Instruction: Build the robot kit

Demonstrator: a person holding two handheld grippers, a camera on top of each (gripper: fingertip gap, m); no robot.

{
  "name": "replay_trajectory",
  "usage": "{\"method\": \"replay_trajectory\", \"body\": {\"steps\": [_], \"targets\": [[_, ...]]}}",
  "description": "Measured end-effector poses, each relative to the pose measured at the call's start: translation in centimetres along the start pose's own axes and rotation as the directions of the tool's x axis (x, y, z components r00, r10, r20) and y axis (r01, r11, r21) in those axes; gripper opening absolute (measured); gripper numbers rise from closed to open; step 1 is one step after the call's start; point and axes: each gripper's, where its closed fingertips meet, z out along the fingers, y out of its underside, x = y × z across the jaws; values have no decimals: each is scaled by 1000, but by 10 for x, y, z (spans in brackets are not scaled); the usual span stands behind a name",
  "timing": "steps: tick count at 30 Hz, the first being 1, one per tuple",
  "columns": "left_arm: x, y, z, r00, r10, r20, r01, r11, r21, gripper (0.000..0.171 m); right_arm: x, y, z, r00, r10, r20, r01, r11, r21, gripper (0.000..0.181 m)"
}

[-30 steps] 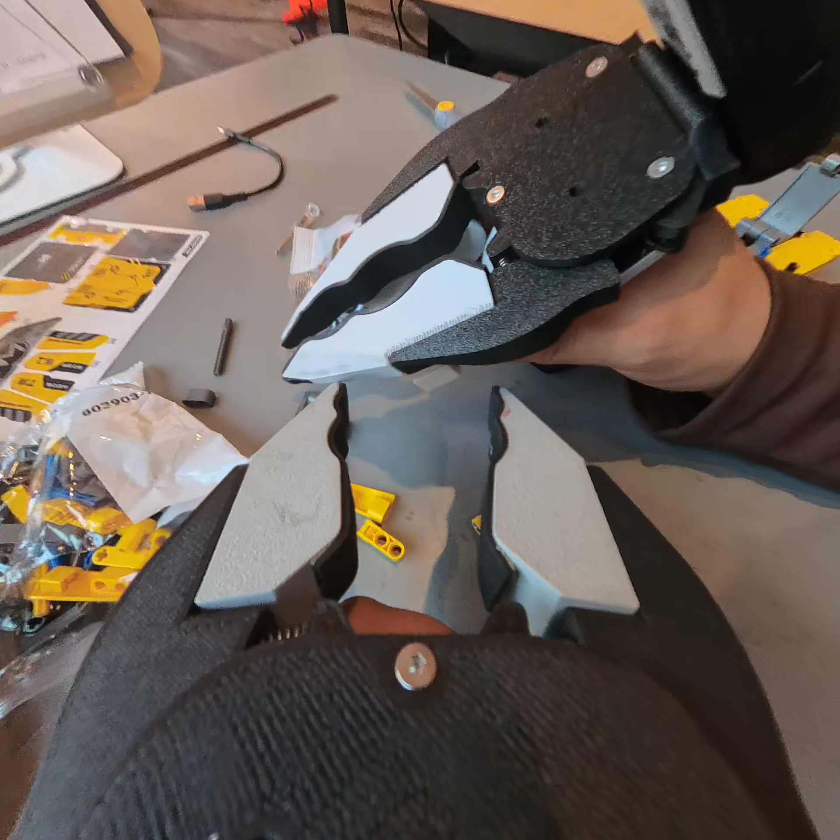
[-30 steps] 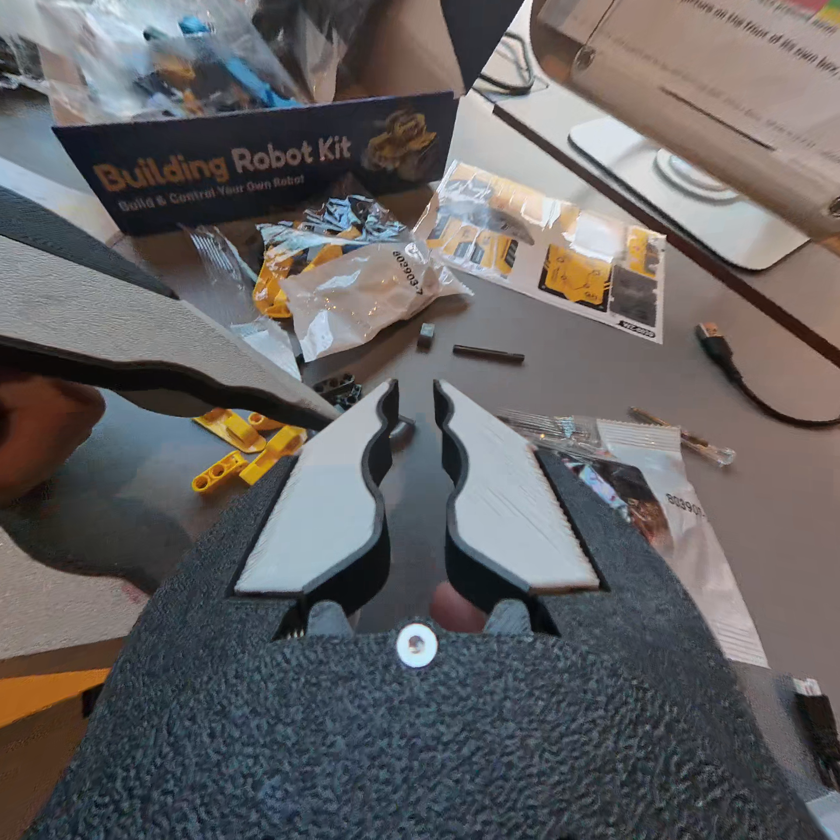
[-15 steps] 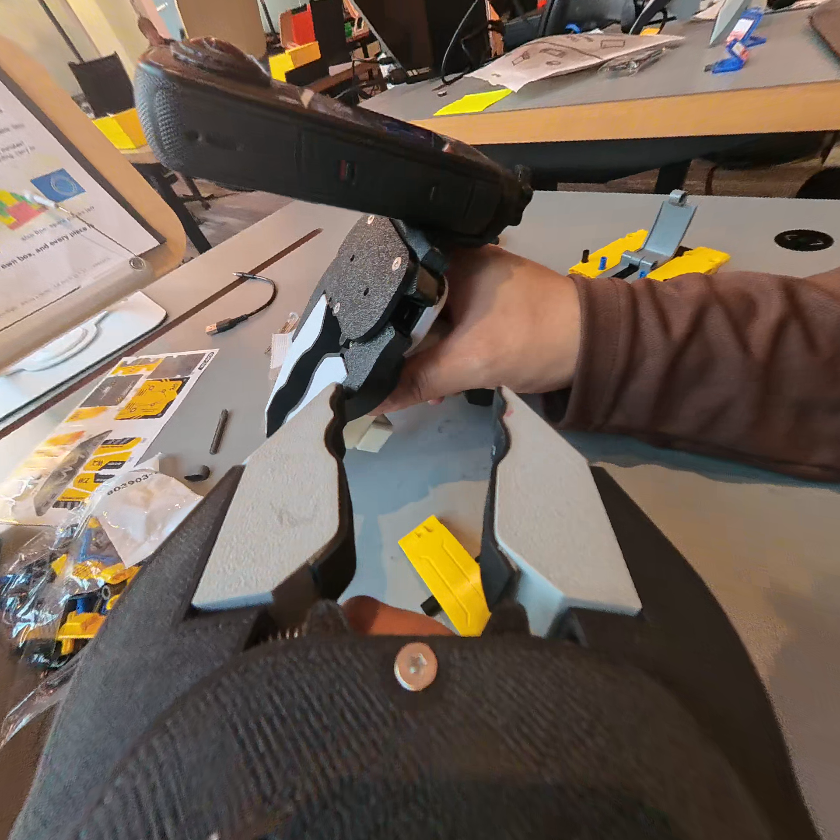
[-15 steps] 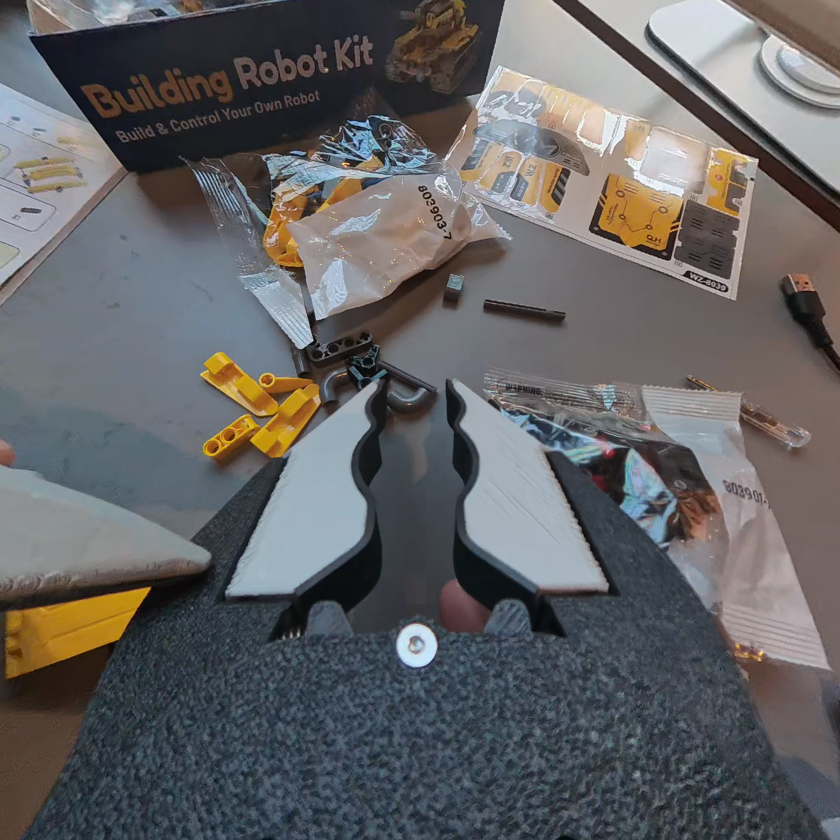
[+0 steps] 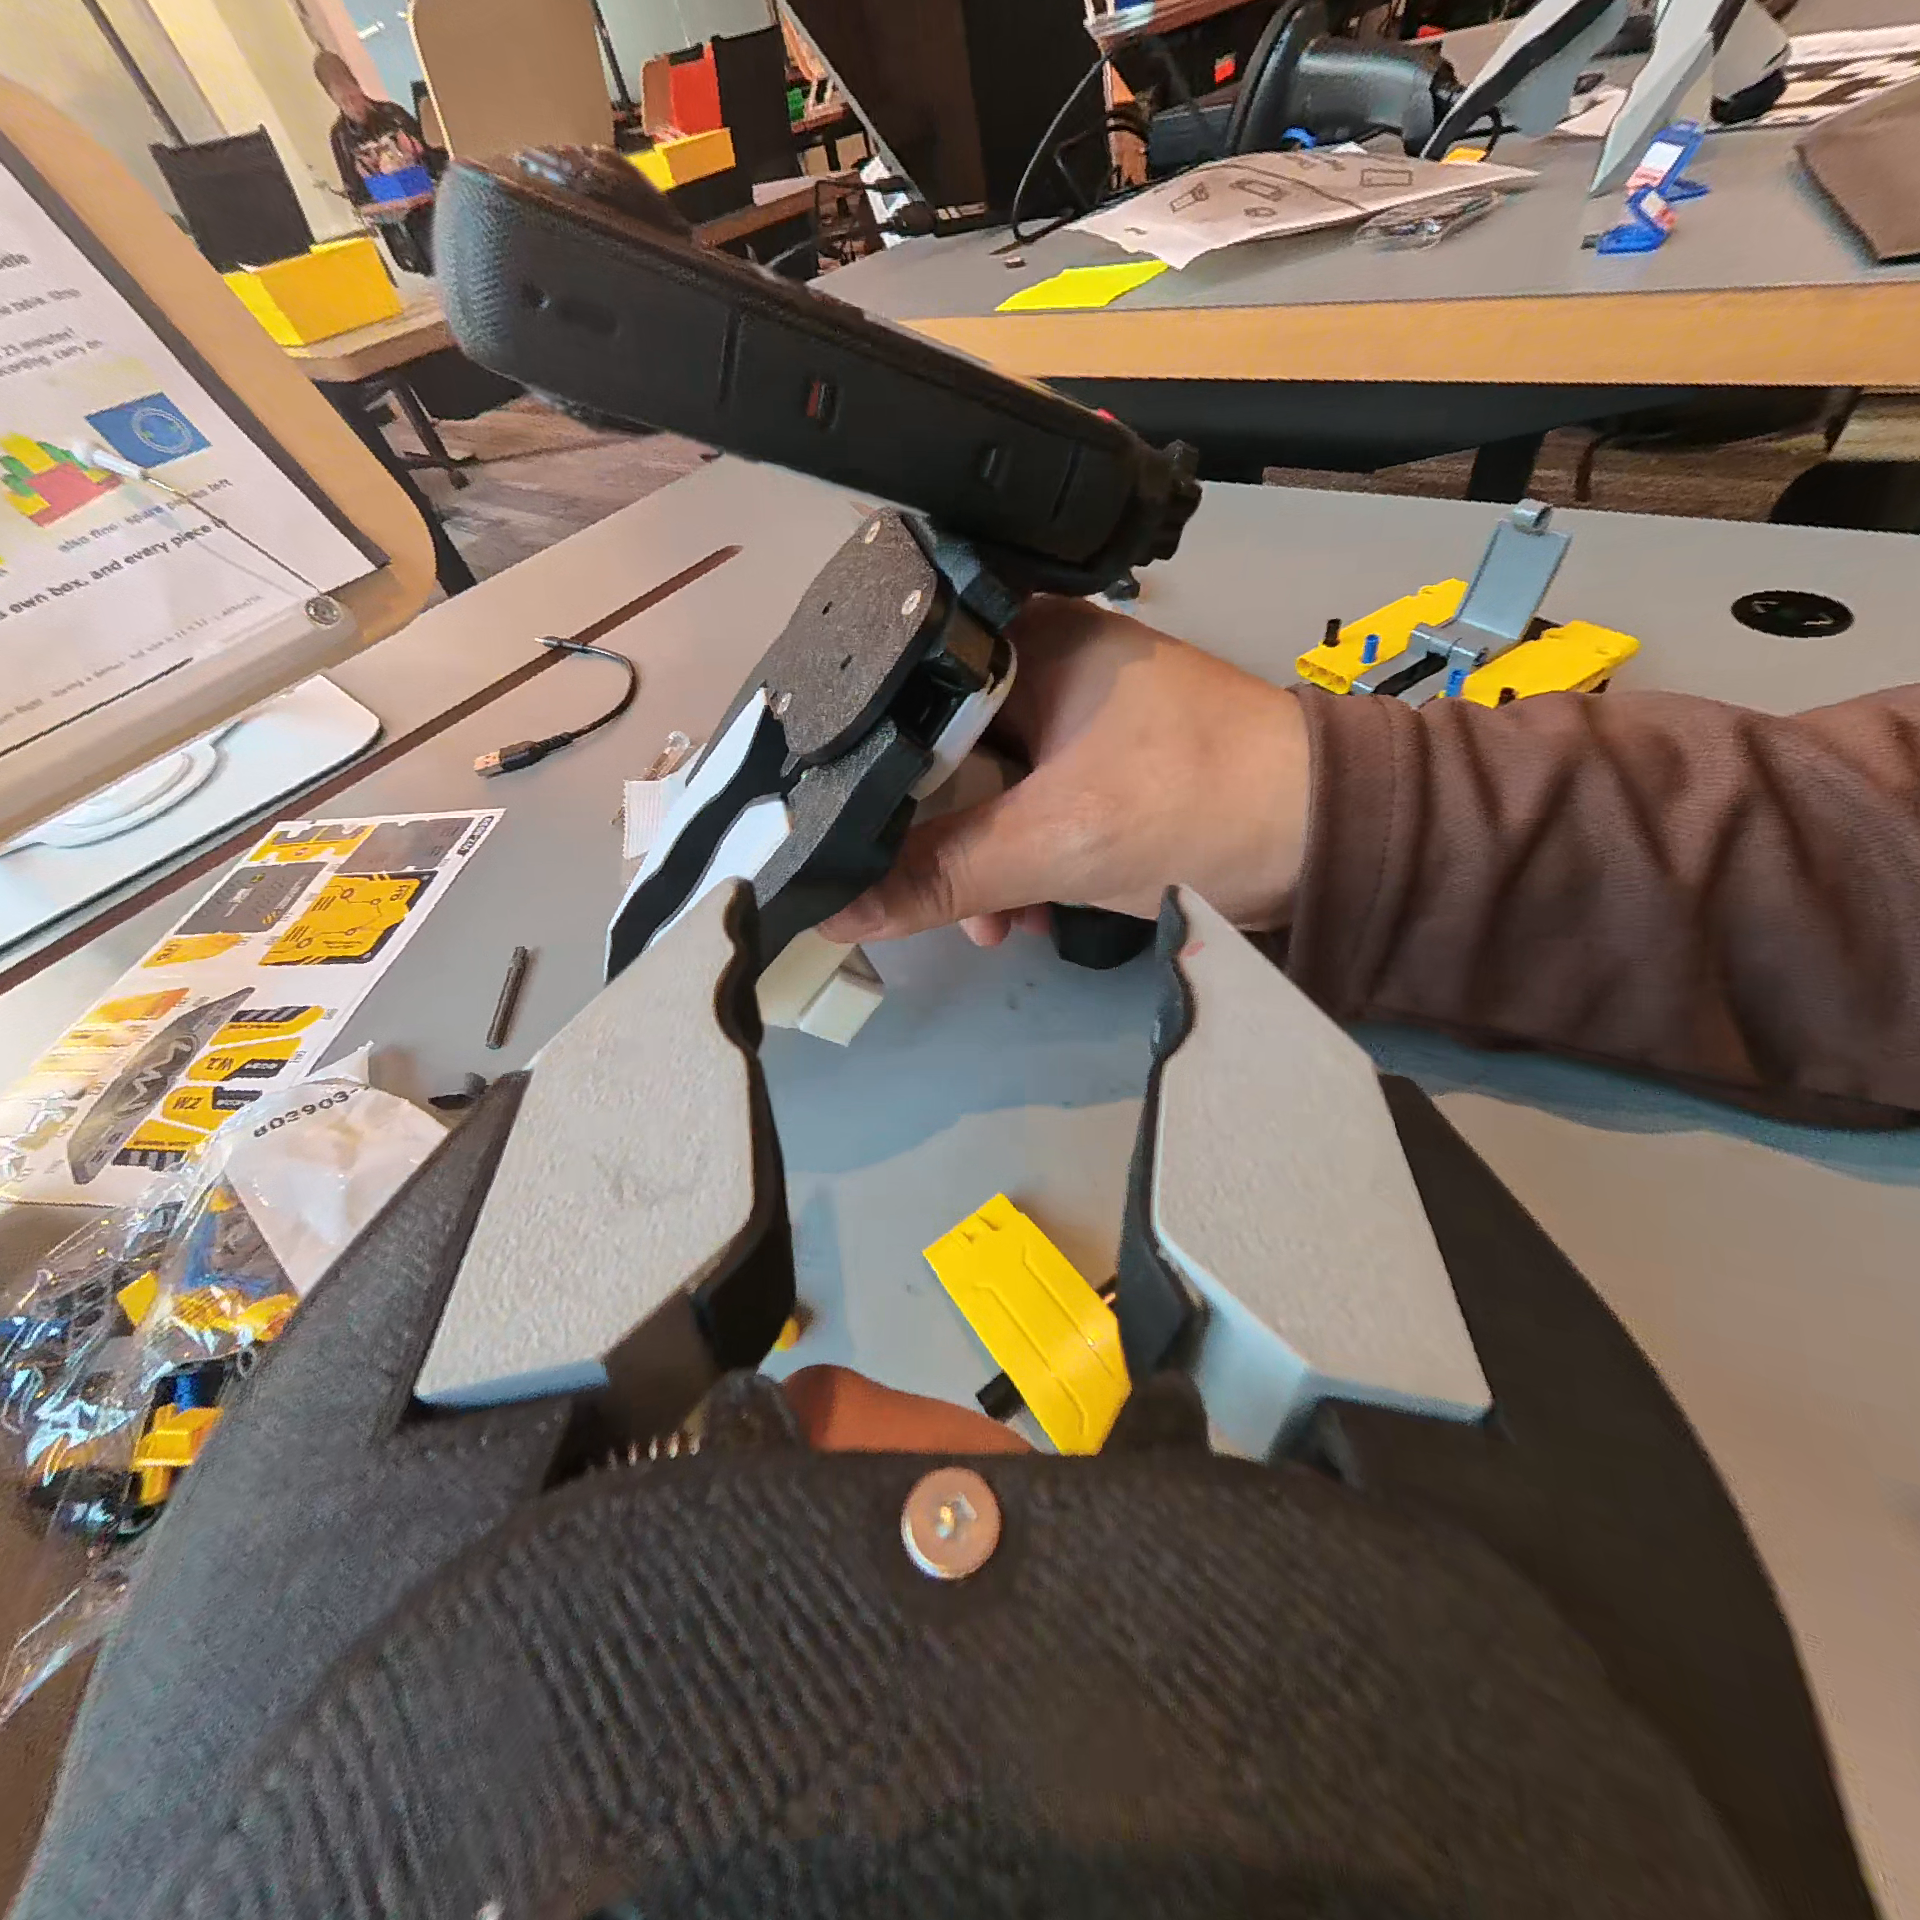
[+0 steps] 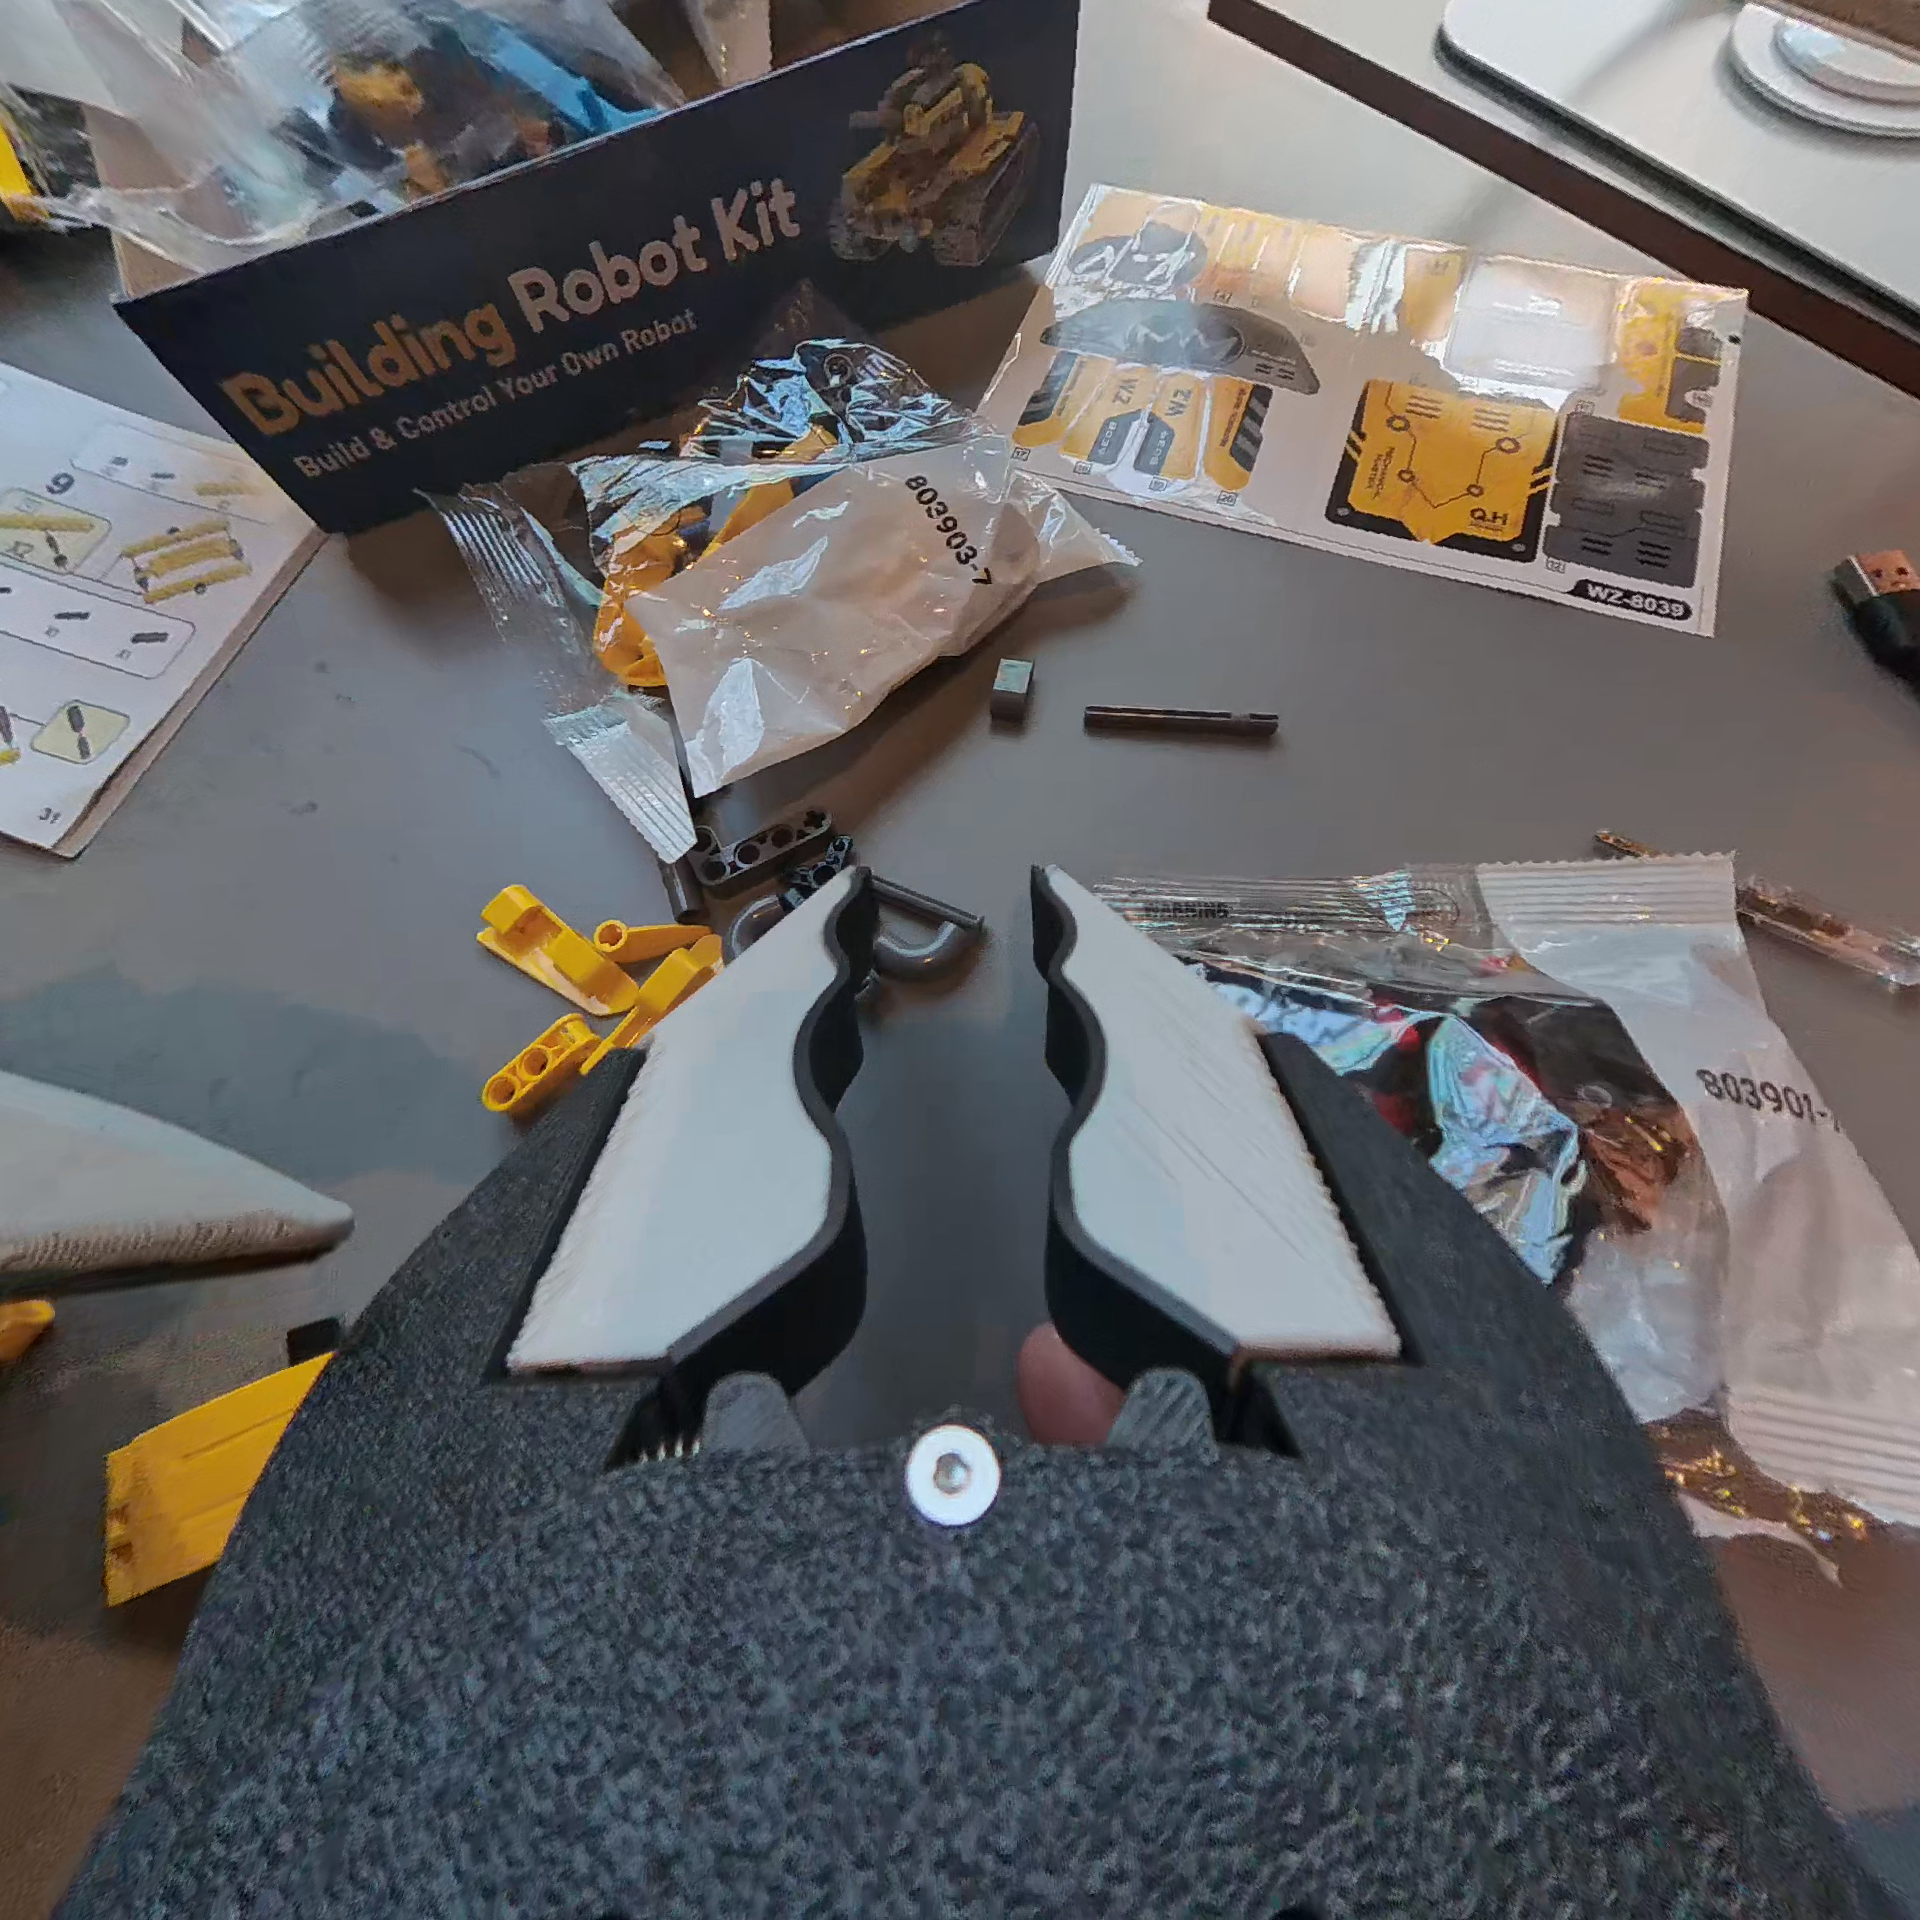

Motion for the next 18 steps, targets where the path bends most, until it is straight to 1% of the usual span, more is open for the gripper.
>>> {"method": "replay_trajectory", "body": {"steps": [3,6,7,9,12,13,14,16,18], "targets": [[1,-6,-2,1000,-4,4,4,999,36,71,-1,3,2,1000,-4,5,4,1000,-21,32],[6,-10,-3,1000,3,-11,-3,998,57,69,-5,10,8,999,-54,3,54,995,-79,32],[8,-10,-3,1000,4,-15,-4,998,57,70,-7,12,9,998,-70,6,70,993,-93,31],[10,-9,-3,1000,6,-24,-5,999,54,69,-11,12,9,996,-84,19,85,992,-93,23],[13,-7,-2,999,4,-35,-3,999,43,69,-18,14,7,995,-77,67,84,992,-97,25],[15,-7,-2,999,4,-42,-2,999,41,69,-20,14,6,993,-76,87,85,991,-99,22],[16,-8,-2,999,3,-48,-1,999,43,70,-22,13,5,992,-77,96,86,992,-92,19],[15,-13,-4,999,7,-37,-4,998,69,71,-19,0,2,994,-88,63,90,995,-32,22],[11,-19,-7,1000,6,-22,-4,995,95,71,-23,-13,1,994,-90,62,89,996,18,25]]}}
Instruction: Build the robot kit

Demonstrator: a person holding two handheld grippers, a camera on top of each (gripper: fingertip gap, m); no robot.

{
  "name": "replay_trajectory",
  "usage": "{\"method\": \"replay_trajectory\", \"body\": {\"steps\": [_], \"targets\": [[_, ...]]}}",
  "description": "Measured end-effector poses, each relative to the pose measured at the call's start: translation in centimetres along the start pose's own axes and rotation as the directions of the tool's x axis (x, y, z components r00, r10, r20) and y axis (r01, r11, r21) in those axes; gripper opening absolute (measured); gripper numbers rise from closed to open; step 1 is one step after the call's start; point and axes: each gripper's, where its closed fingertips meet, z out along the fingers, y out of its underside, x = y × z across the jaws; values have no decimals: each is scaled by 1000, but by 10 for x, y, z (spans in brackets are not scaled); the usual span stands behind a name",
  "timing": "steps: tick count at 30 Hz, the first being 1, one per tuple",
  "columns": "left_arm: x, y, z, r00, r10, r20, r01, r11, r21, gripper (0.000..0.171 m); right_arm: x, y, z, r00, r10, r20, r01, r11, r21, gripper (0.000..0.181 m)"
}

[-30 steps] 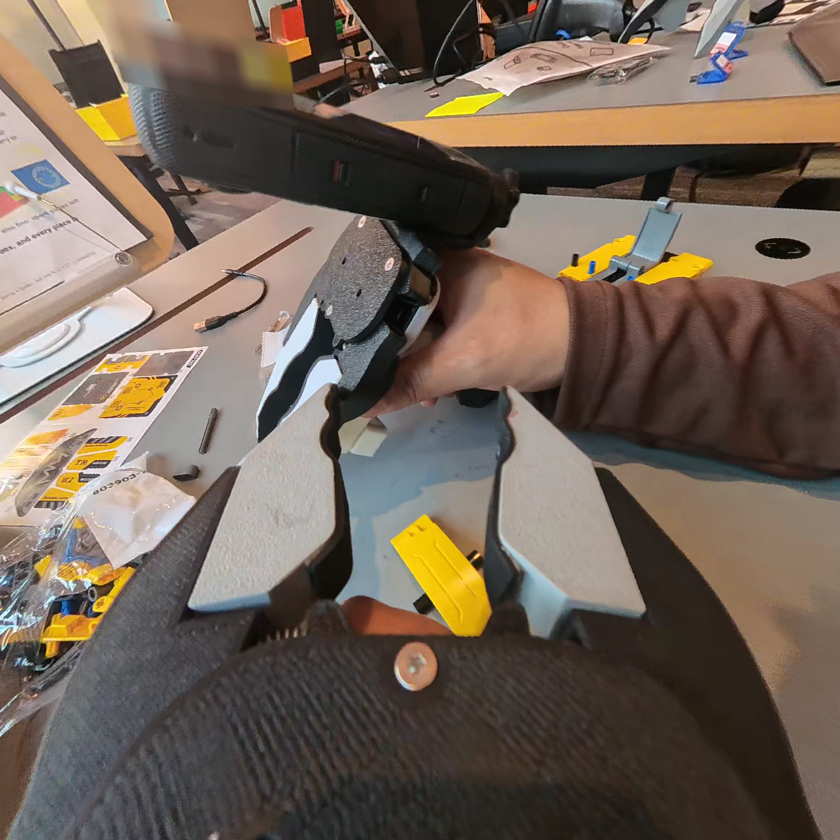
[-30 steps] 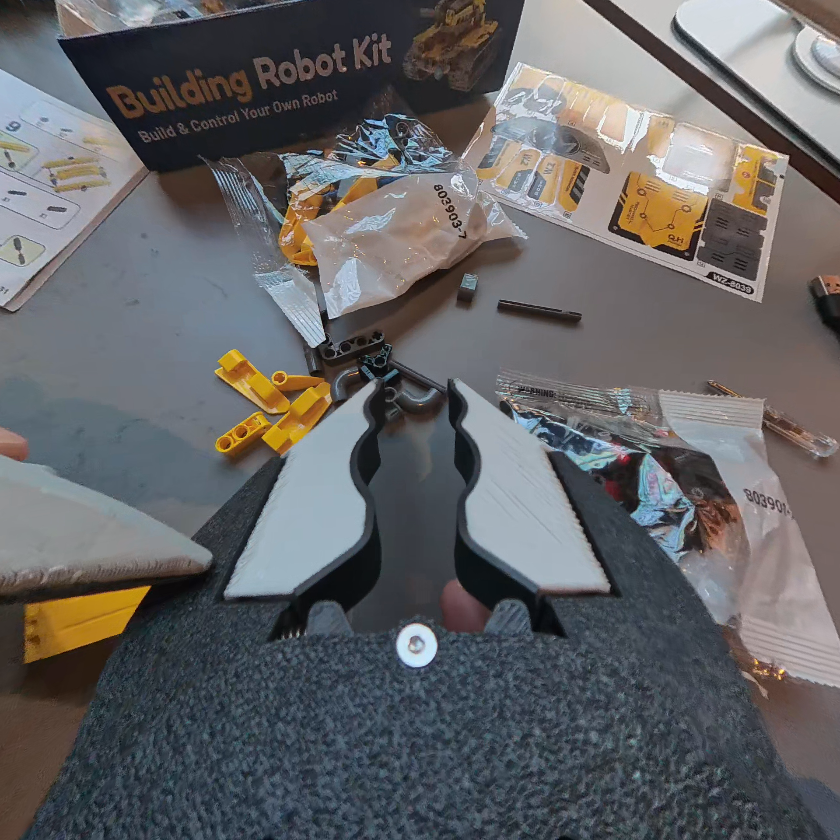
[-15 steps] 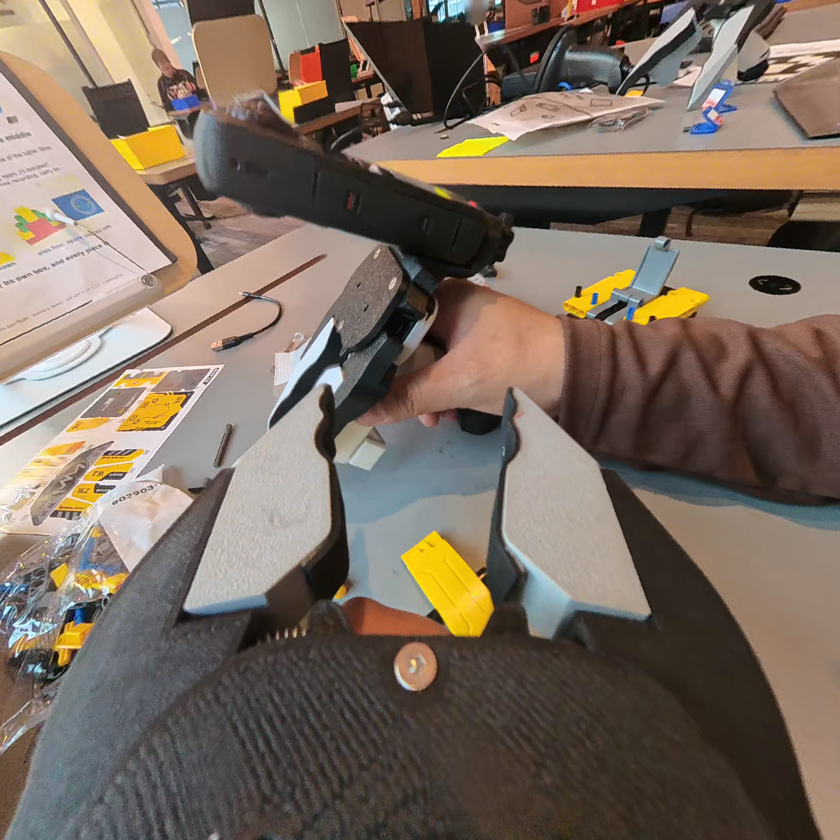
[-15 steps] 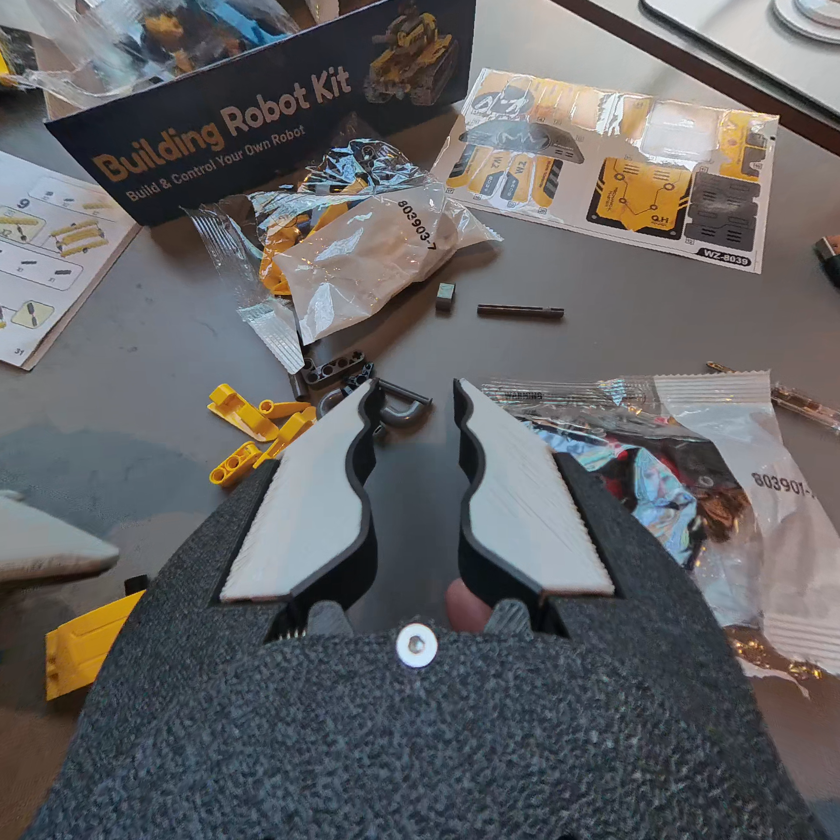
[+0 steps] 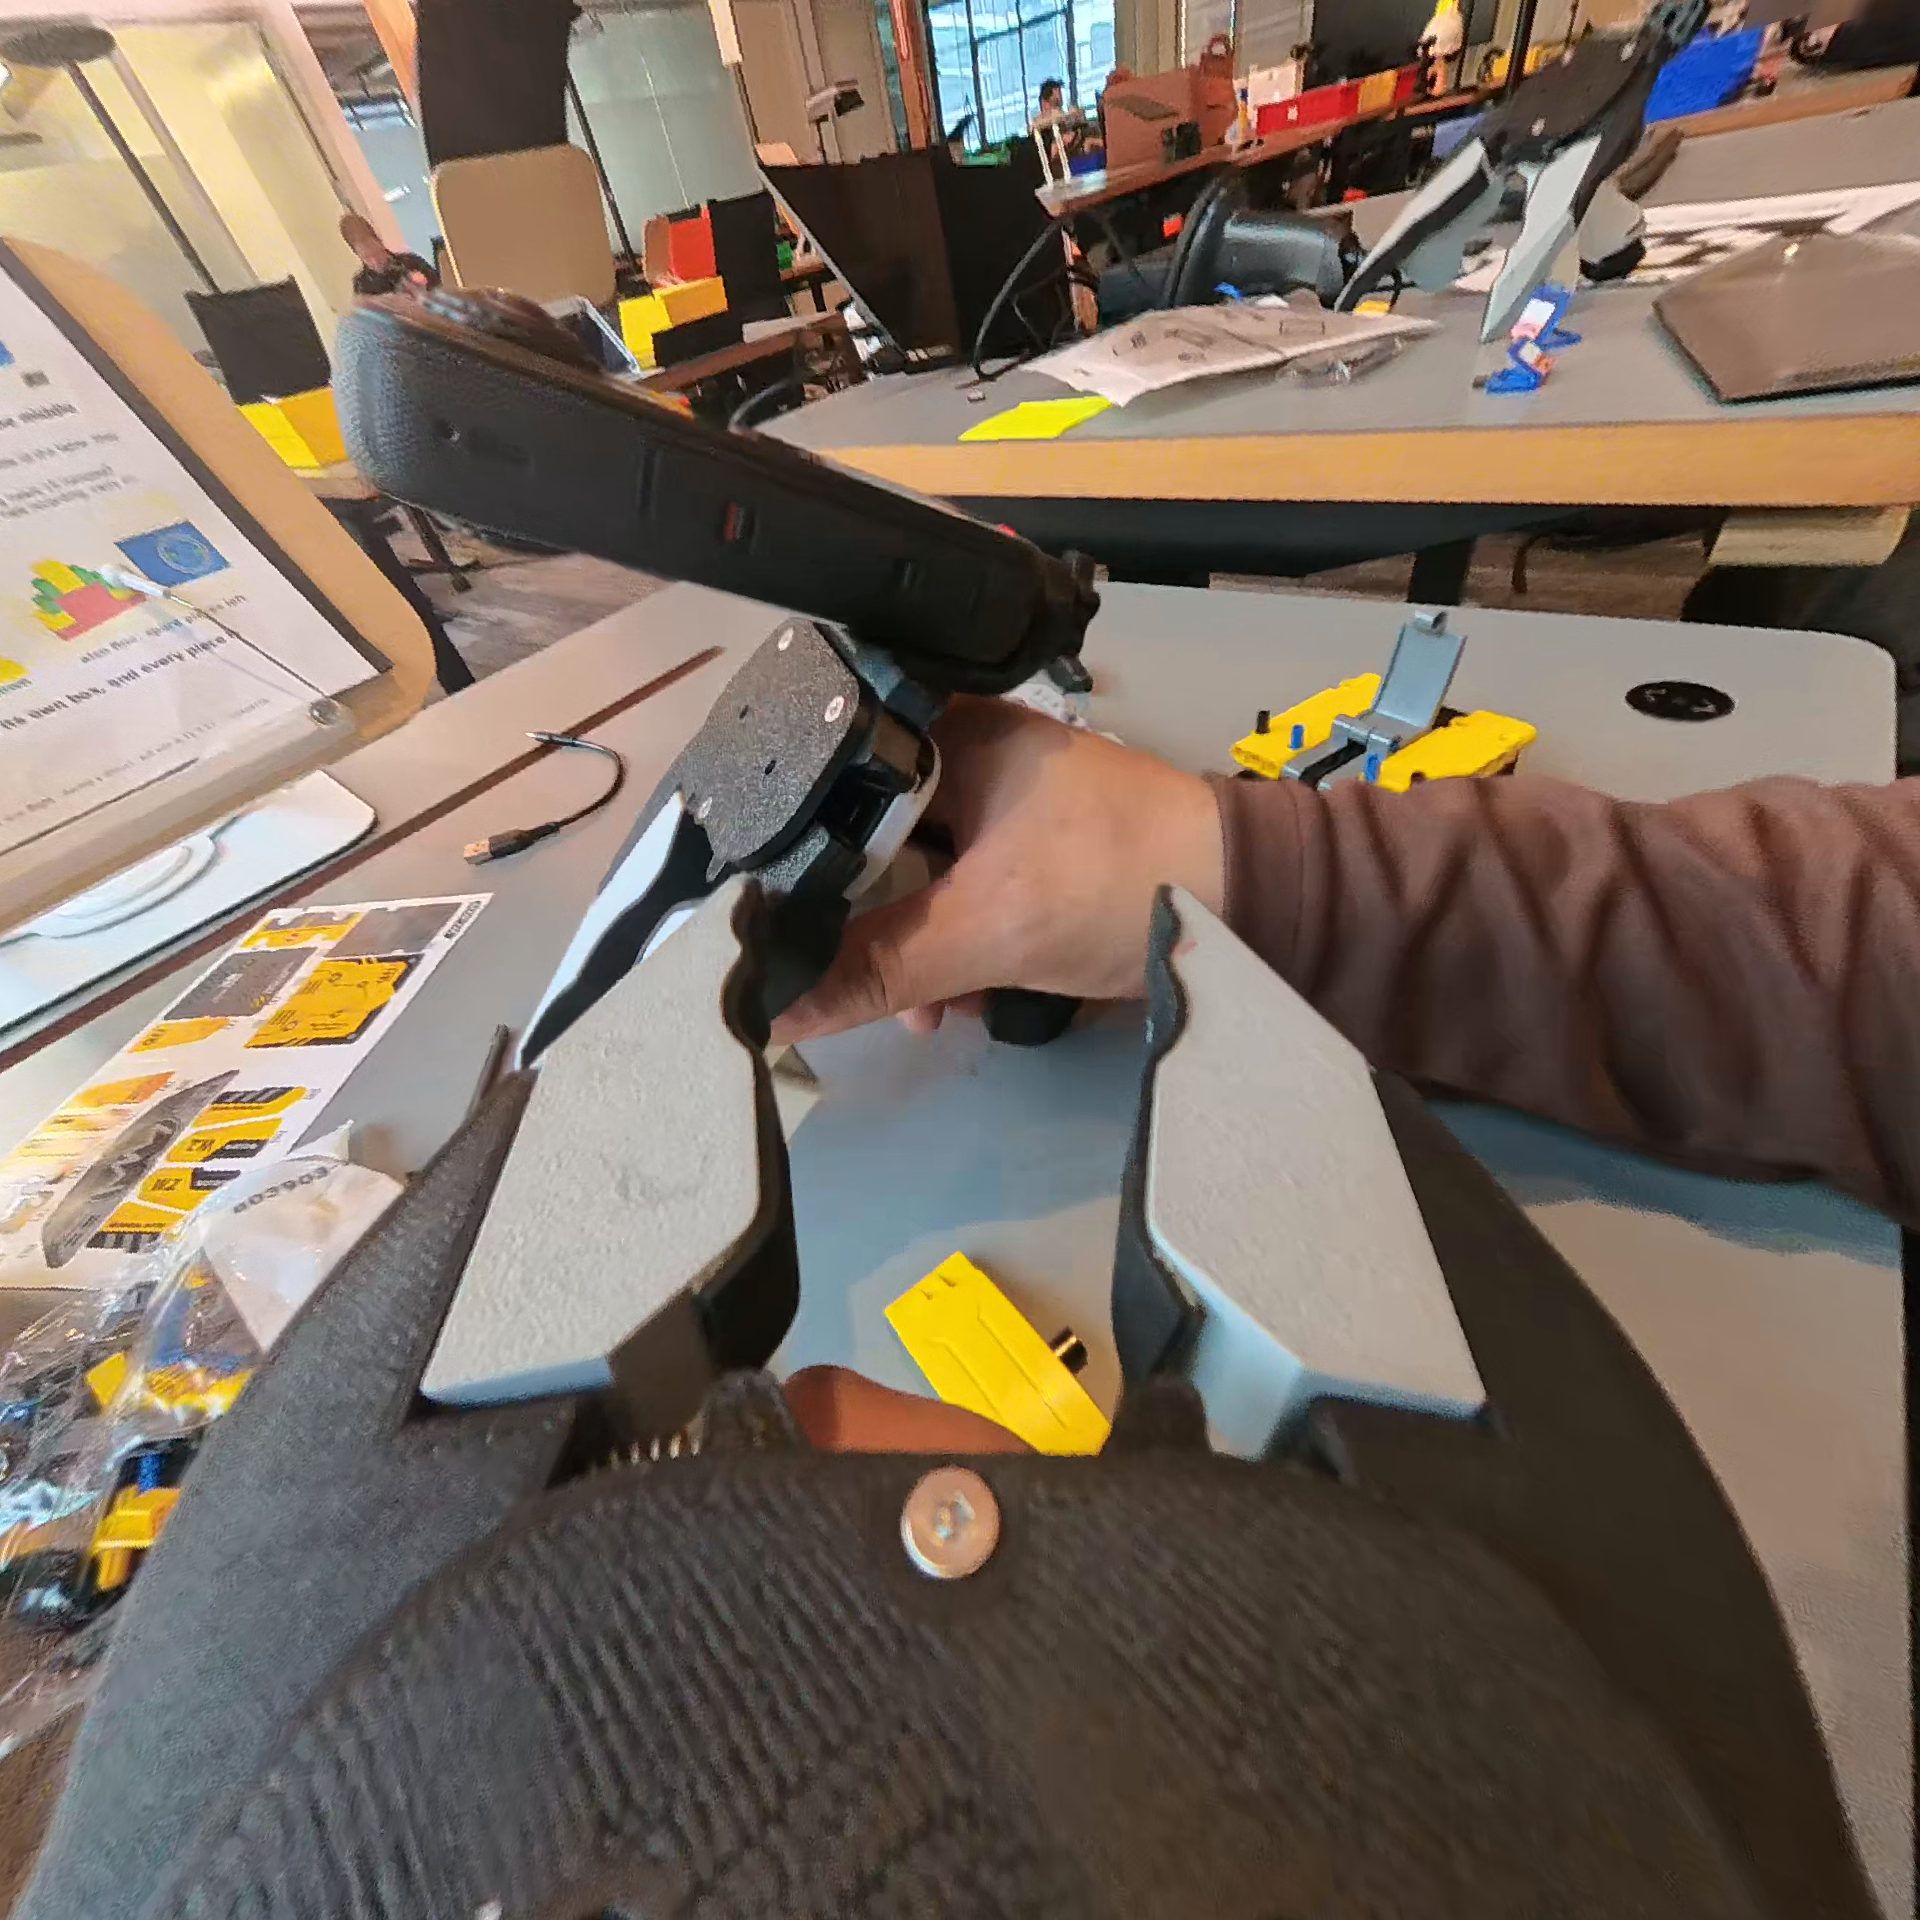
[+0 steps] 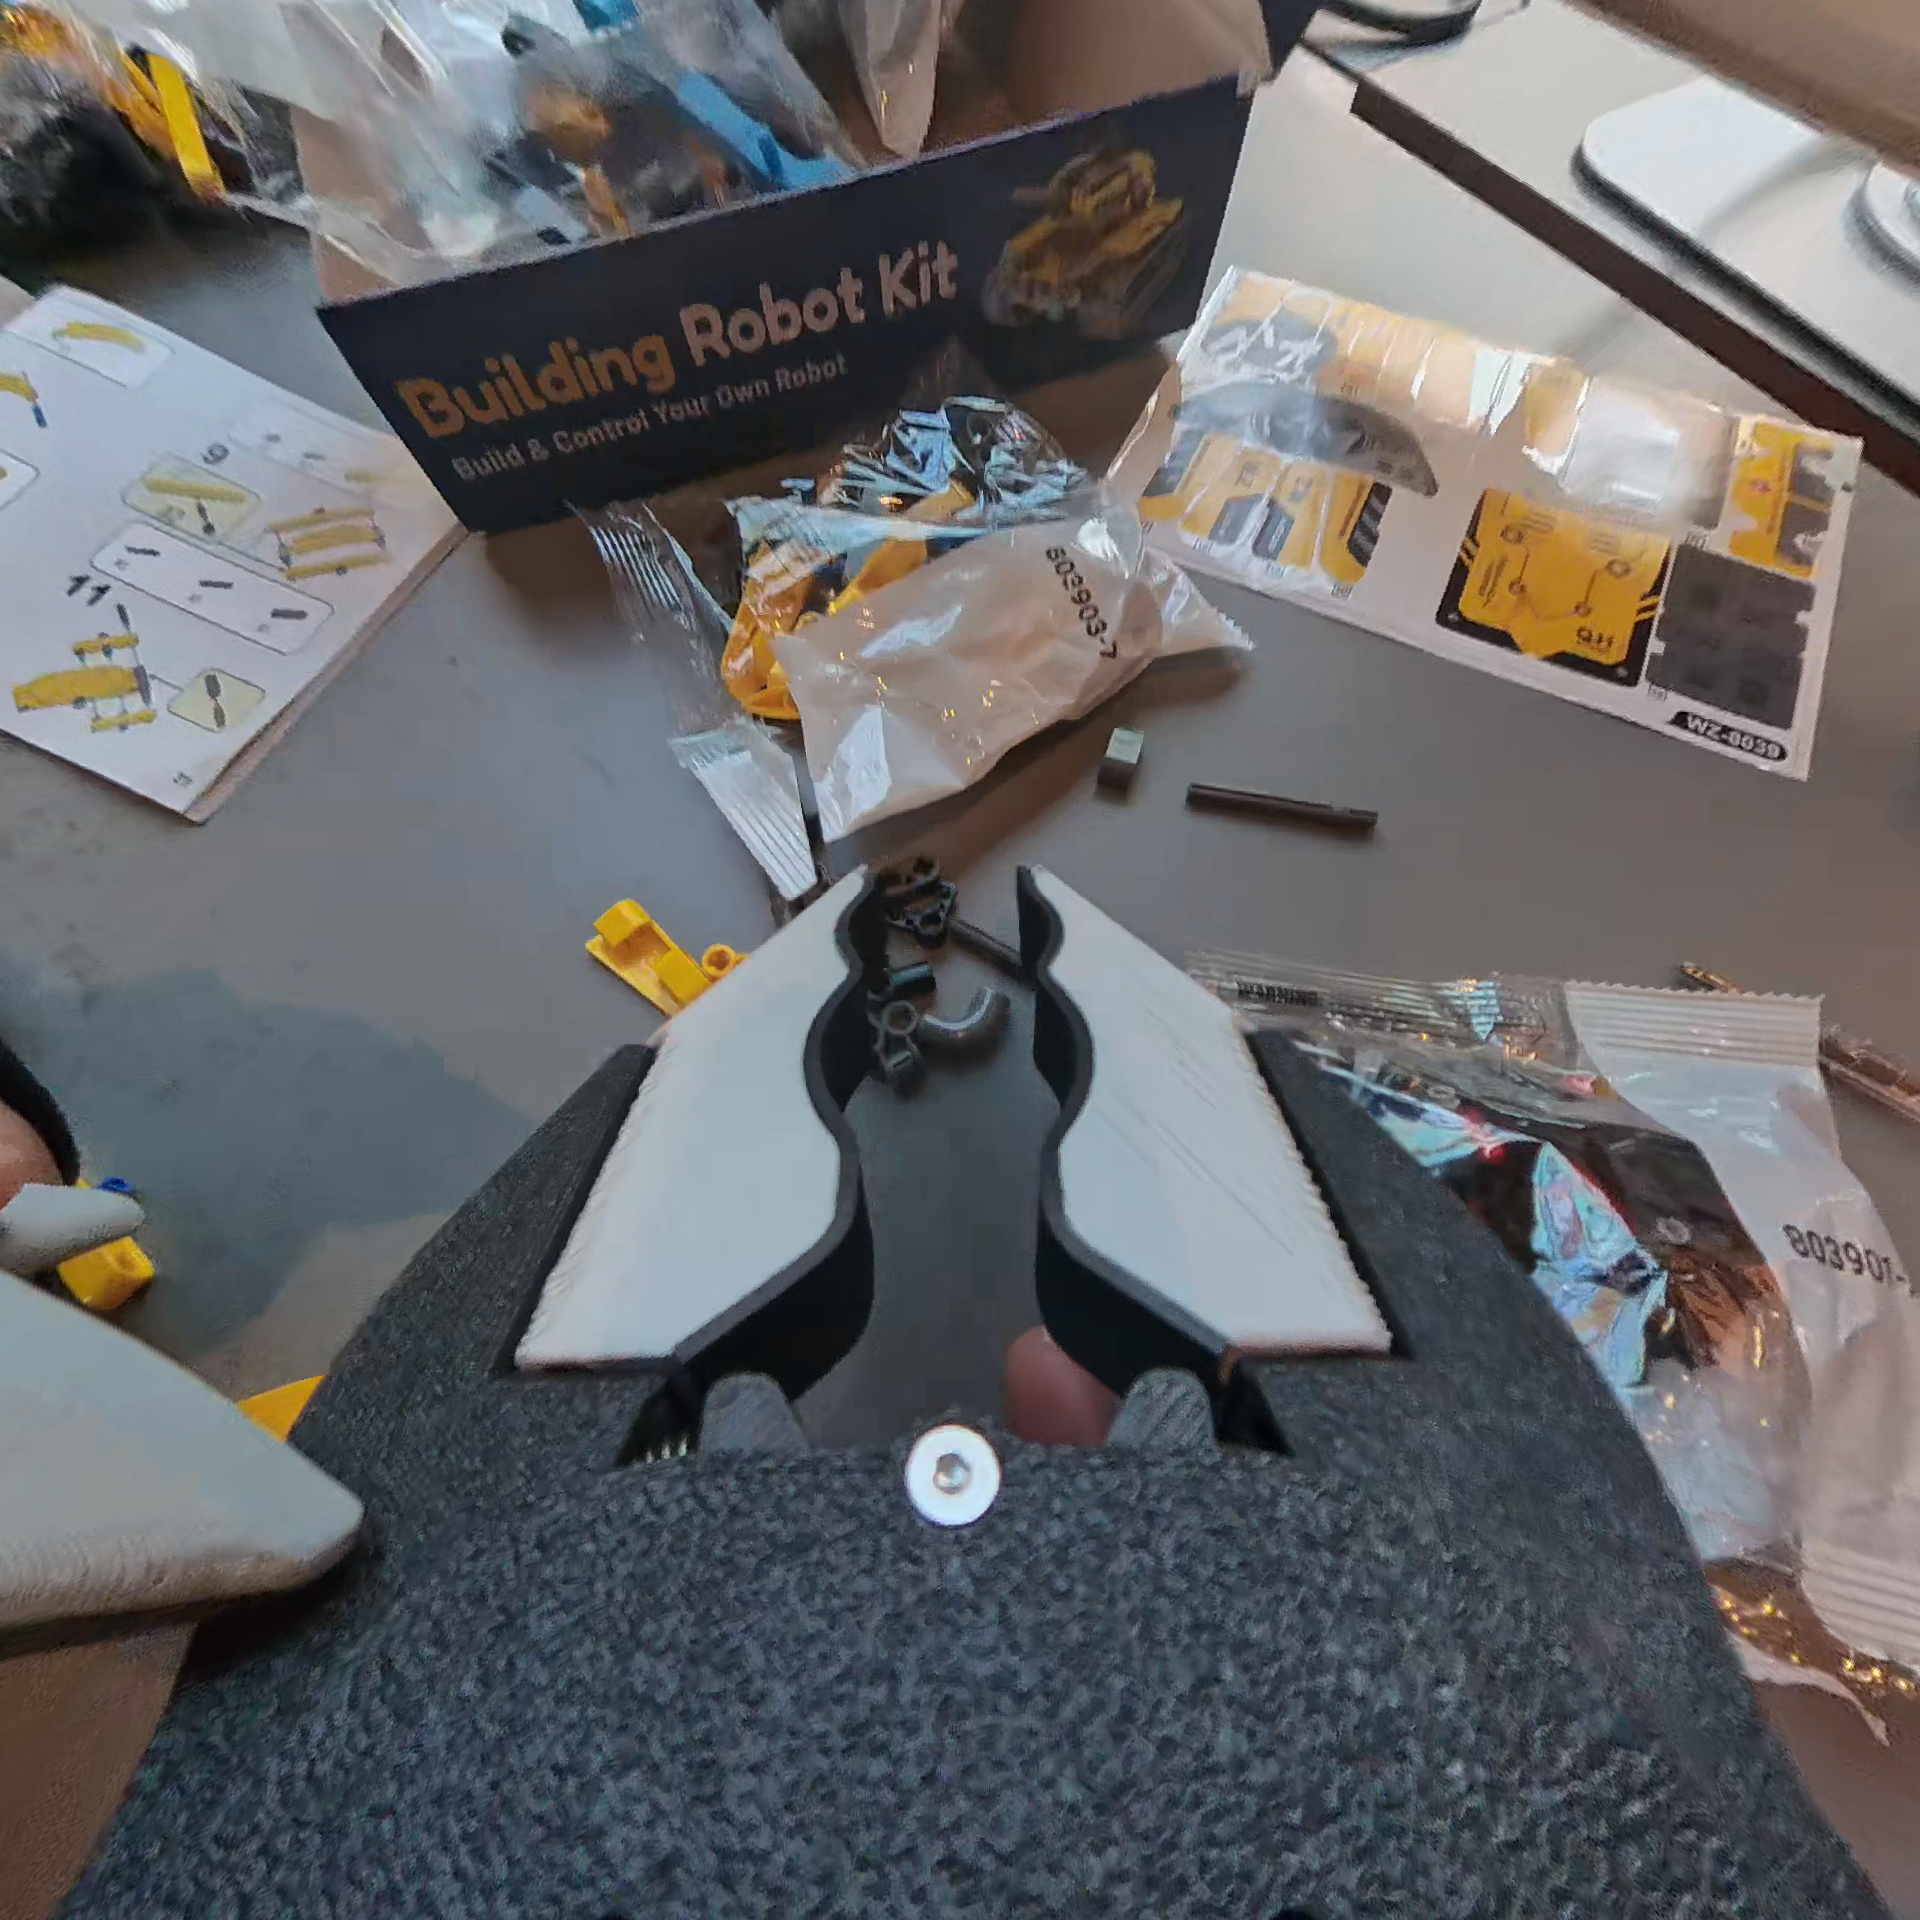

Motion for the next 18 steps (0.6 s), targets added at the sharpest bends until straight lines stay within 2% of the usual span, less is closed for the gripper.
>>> {"method": "replay_trajectory", "body": {"steps": [5,9,12,16,18], "targets": [[-11,-7,-4,996,-87,13,87,996,32,72,-3,-13,15,1000,-14,7,14,999,34,50],[-31,-32,-18,986,-158,51,147,974,174,73,8,-11,24,999,-13,-32,13,1000,9,65],[-42,-43,-26,976,-208,57,188,950,250,72,8,-20,19,1000,4,-22,-3,998,68,61],[-38,-48,-26,976,-216,-5,209,942,262,73,-11,-23,25,984,-178,-15,178,983,52,60],[-37,-50,-29,974,-224,-15,220,937,273,81,-18,-24,32,977,-214,-7,214,976,38,59]]}}
